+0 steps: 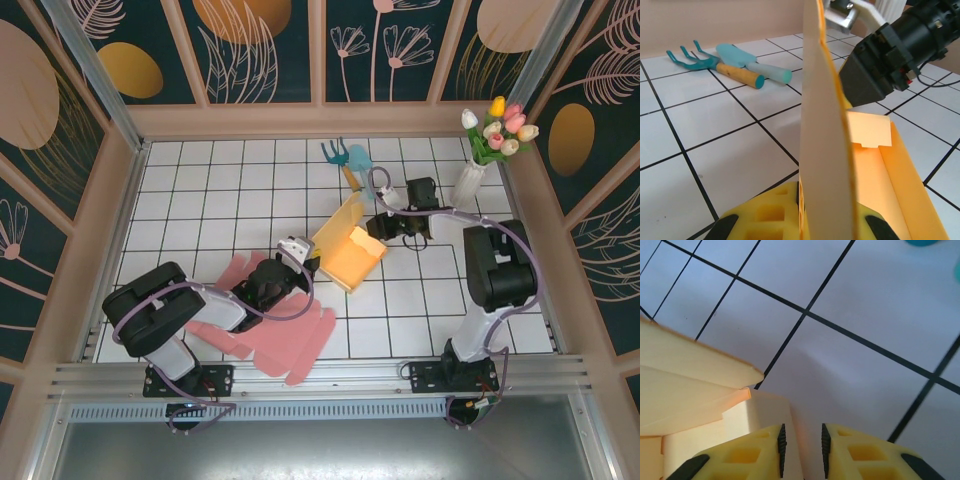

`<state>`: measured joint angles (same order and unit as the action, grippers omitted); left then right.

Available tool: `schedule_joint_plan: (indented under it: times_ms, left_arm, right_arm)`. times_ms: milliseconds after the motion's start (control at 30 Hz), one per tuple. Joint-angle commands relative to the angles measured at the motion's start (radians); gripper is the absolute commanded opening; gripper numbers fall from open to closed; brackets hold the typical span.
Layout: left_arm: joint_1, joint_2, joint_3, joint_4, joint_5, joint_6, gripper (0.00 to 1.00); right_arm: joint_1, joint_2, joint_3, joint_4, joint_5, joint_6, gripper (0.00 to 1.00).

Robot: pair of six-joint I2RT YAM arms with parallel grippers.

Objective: Fold the paper box

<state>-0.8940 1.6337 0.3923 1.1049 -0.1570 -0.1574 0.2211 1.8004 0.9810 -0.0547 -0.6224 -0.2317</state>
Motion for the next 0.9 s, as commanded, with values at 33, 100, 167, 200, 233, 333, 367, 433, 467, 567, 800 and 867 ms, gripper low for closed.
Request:
schedule_joint_plan:
  times_ms: [33, 100, 167, 200, 233, 333, 367, 433, 467, 567, 800, 867]
  left_arm:
    - [-0.003, 0.033, -0.008, -0.038, 0.036, 0.037, 0.00]
    - [-0.003, 0.035, -0.007, -0.037, 0.034, 0.041, 0.00]
    - [-0.003, 0.035, -0.005, -0.040, 0.034, 0.041, 0.00]
    - [-0.003, 0.035, -0.004, -0.041, 0.034, 0.043, 0.00]
    - [-0.003, 0.037, -0.003, -0.043, 0.033, 0.043, 0.00]
    - [-0.003, 0.038, 0.003, -0.049, 0.028, 0.046, 0.00]
    - [-0.003, 0.040, 0.003, -0.049, 0.028, 0.047, 0.00]
    - [-0.003, 0.043, 0.007, -0.051, 0.027, 0.050, 0.00]
    - [-0.002, 0.044, 0.008, -0.052, 0.027, 0.050, 0.00]
    - [-0.002, 0.049, 0.011, -0.053, 0.024, 0.051, 0.00]
    - [-0.003, 0.051, 0.017, -0.054, 0.031, 0.045, 0.00]
    - [-0.003, 0.055, 0.020, -0.057, 0.030, 0.046, 0.00]
  right_arm:
    - [-0.013, 0.059, 0.070, -0.083, -0.118, 0.017, 0.20]
    - [-0.018, 0.085, 0.088, -0.106, -0.137, 0.020, 0.16]
    - [-0.019, 0.108, 0.107, -0.136, -0.149, 0.011, 0.18]
    - [-0.019, 0.117, 0.113, -0.146, -0.157, 0.007, 0.20]
    - [-0.019, 0.120, 0.115, -0.152, -0.168, 0.004, 0.21]
    - [-0.034, 0.122, 0.103, -0.141, -0.249, 0.016, 0.25]
    - [-0.043, 0.123, 0.098, -0.130, -0.284, 0.026, 0.26]
    - [-0.059, 0.120, 0.080, -0.098, -0.321, 0.055, 0.30]
    - [-0.069, 0.119, 0.071, -0.088, -0.346, 0.059, 0.32]
    - [-0.086, 0.118, 0.052, -0.063, -0.389, 0.081, 0.34]
    - [-0.088, 0.153, 0.070, -0.126, -0.389, 0.058, 0.34]
    - [-0.088, 0.149, 0.064, -0.116, -0.421, 0.058, 0.37]
